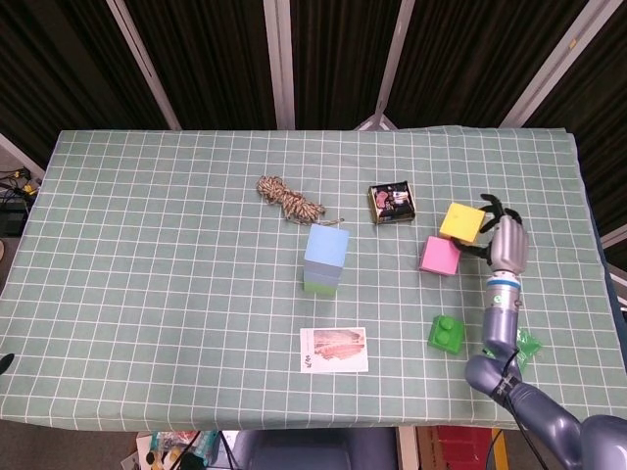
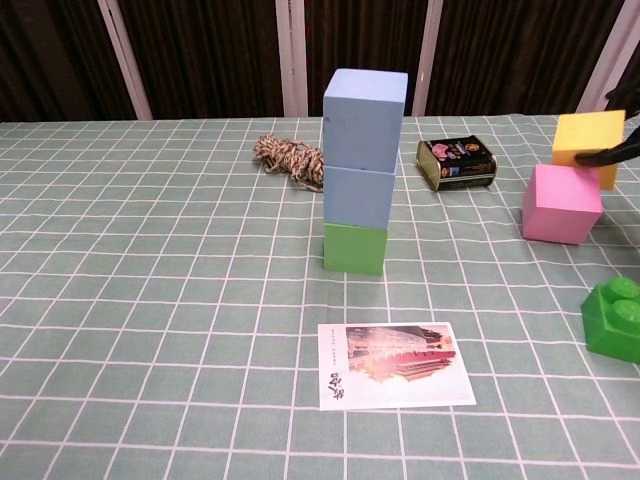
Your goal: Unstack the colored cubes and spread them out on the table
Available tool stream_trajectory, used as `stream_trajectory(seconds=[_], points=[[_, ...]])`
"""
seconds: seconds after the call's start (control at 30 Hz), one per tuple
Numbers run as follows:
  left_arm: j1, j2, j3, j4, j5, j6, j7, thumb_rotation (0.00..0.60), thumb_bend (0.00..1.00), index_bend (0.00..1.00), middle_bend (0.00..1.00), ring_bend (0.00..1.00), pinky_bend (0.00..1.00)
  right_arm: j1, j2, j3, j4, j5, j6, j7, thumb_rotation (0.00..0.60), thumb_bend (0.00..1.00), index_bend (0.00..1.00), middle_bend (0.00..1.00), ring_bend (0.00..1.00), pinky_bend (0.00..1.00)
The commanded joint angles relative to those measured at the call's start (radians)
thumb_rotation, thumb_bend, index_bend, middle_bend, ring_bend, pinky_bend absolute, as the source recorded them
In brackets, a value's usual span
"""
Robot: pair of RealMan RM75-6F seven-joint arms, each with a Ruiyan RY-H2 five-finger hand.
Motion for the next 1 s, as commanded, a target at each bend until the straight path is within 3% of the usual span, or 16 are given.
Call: stream_trajectory(seconds=[0.03, 0.33, 0.63, 0.8, 1.0], points=[[-0.001, -0.003, -0.001, 0.0, -0.001, 0.0, 0.004, 0.6, 0.17, 0.24, 0.07, 0.0, 0.0, -0.004, -0.013, 0.01, 0.103, -0.009, 0.042, 0.029, 0.6, 0.13, 0.24, 0.51, 0.52, 0.16], [0.001, 0.0, 0.01, -0.002, 0.014, -0.002, 0.005, 0.6, 0.17, 0.24, 0.08, 0.0, 0.0, 0.036, -0.05, 0.063, 0.252, 0.044, -0.007, 0.09, 0.6, 0.13, 0.25, 0.51, 0.52, 0.16], [0.001, 0.001, 0.002, -0.002, 0.004, 0.001, 0.001, 0.6, 0.17, 0.24, 0.08, 0.0, 0.0, 0.047, -0.058, 0.054, 0.326, 0.047, -0.079, 0.13, 0.6, 0.13, 0.25, 0.5, 0.52, 0.16], [0.0, 0.001, 0.003, 0.0, 0.003, -0.003, 0.001, 0.6, 0.17, 0.24, 0.08, 0.0, 0.0, 0.034, -0.037, 0.009, 0.304, 0.002, -0.148, 0.206, 0.6, 0.13, 0.24, 0.34, 0.37, 0.1], [0.002, 0.005, 0.001, 0.0, 0.002, 0.001, -0.007, 0.6, 0.17, 0.24, 0.08, 0.0, 0.0, 0.033, -0.035, -0.037, 0.325, -0.038, -0.188, 0.216, 0.6, 0.13, 0.13, 0.05, 0.07, 0.0]])
